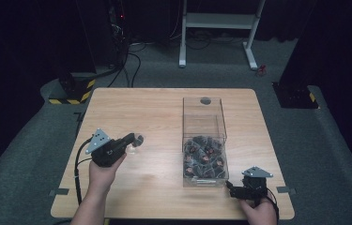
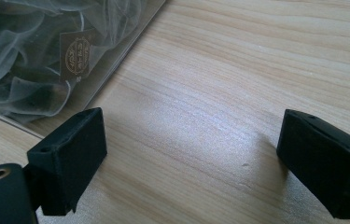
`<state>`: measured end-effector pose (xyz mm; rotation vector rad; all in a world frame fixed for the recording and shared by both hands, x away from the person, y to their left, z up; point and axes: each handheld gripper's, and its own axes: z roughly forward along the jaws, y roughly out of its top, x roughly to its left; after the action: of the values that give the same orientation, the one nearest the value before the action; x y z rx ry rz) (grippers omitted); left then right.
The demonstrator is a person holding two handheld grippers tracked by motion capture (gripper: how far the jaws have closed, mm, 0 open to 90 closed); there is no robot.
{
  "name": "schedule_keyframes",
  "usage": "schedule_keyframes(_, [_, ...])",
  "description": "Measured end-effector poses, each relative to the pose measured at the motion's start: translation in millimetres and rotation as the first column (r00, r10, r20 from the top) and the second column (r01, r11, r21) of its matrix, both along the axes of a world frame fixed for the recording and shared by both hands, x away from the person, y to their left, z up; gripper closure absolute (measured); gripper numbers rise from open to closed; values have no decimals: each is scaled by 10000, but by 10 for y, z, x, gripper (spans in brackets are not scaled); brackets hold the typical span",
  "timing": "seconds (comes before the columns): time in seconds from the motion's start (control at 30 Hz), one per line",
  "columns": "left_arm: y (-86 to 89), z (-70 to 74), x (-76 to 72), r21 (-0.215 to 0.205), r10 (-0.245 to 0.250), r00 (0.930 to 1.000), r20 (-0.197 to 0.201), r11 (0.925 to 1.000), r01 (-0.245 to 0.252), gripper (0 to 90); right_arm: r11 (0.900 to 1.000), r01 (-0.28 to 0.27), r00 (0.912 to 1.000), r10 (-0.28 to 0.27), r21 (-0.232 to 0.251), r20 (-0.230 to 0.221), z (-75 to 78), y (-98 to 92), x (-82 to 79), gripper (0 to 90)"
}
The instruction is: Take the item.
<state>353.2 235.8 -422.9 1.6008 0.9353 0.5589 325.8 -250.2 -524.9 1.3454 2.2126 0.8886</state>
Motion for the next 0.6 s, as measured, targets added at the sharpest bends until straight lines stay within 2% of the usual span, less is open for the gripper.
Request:
schedule_keyframes(0.33, [192, -13, 39, -118, 555, 9985, -6, 9984, -555, 900, 10000, 0, 10000, 0, -1, 1, 0, 0, 0, 80])
schedule_keyframes(0.6, [265, -75, 84, -167, 894, 9959, -158, 9958, -897, 900, 10000, 13, 10000, -13, 0, 2, 0, 1, -1, 80])
